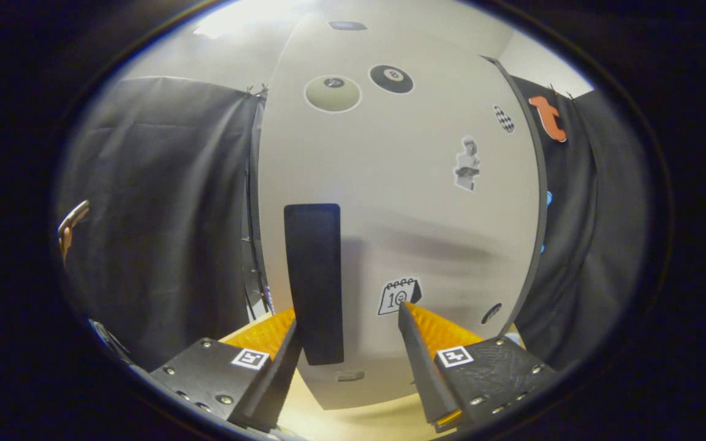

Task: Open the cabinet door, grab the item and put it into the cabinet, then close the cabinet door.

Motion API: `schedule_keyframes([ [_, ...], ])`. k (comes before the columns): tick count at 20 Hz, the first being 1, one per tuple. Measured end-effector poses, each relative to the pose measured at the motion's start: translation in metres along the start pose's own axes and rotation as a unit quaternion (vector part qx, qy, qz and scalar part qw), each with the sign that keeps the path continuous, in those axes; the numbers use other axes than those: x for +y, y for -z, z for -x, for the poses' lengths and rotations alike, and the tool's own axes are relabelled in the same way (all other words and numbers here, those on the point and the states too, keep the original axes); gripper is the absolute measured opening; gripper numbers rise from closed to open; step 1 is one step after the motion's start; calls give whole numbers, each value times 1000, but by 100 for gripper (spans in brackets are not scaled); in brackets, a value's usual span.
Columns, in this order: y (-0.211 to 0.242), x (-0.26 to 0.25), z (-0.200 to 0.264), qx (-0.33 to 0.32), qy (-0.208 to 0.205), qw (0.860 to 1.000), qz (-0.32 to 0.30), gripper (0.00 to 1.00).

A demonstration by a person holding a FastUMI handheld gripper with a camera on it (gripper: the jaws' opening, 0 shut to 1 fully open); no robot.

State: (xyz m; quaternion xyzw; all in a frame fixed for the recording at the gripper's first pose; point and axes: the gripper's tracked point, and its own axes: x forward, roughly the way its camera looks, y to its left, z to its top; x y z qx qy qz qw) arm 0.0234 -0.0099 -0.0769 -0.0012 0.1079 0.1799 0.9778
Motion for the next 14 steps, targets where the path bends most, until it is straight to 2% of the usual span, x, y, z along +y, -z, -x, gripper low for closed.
schedule_keyframes([
  [6, 1, 4, -23, 13, -6, 1000, -23, 85],
  [11, -2, 8, -29, 15, 5, 1000, -10, 85],
  [14, 0, 8, -38, 20, 13, 999, -27, 85],
])
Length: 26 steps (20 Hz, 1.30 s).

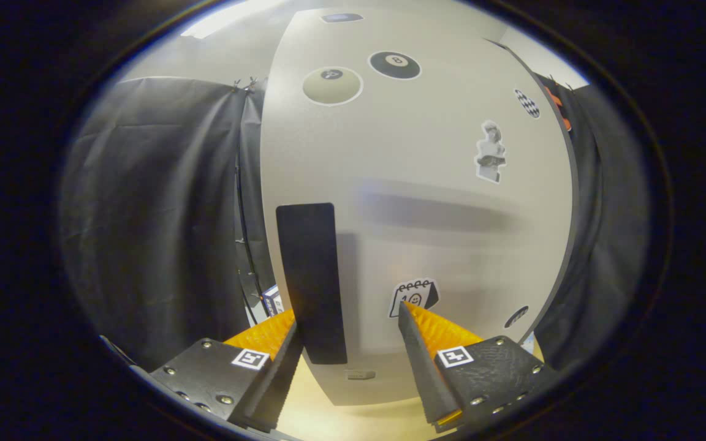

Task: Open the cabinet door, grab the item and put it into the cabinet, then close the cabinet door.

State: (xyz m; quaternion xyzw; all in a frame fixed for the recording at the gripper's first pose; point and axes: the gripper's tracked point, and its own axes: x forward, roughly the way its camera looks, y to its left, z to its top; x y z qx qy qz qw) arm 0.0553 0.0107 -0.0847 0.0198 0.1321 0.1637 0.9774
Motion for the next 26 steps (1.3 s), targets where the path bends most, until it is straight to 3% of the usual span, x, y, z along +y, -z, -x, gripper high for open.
schedule_keyframes([
  [16, -2, -2, -29, -14, 53, 998, -10, 86],
  [26, -6, -1, -31, -20, 50, 998, -9, 88],
])
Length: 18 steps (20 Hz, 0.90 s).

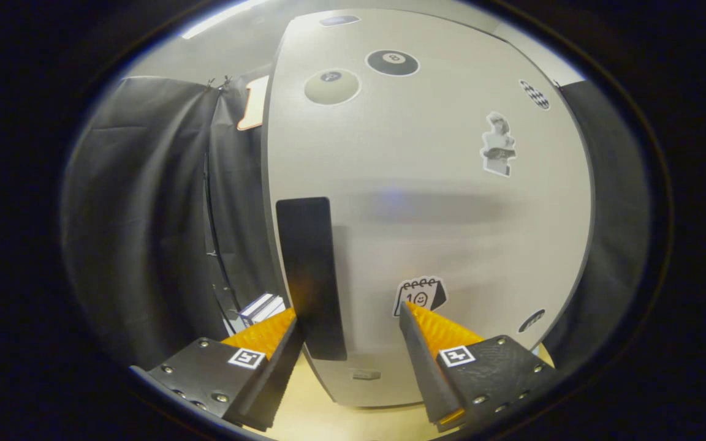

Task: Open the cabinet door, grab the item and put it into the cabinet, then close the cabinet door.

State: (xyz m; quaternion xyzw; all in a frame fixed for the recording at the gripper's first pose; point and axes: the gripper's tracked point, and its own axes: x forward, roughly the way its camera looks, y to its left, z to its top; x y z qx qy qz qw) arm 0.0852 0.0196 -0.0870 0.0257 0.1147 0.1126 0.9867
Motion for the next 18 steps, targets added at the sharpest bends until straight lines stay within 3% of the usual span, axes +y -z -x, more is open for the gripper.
schedule_keyframes([
  [9, -59, -11, 66, -70, -48, 996, 0, 87],
  [18, -91, -94, 116, -127, 10, 990, 64, 87],
])
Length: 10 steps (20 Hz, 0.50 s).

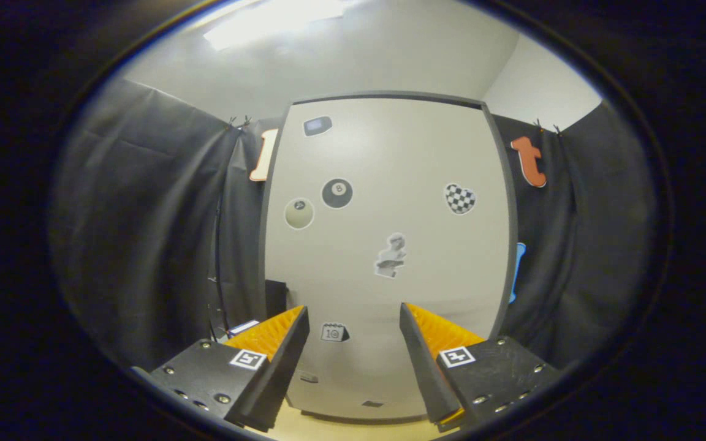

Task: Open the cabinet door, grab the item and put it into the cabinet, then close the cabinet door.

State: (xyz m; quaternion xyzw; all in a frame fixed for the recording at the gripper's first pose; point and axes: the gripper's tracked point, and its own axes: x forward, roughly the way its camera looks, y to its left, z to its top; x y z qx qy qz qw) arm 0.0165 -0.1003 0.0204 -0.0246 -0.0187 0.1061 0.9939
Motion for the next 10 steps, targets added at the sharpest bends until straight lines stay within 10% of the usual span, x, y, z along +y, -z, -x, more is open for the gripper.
schedule_keyframes([
  [10, 11, -72, 21, 0, 13, 998, 62, 87],
])
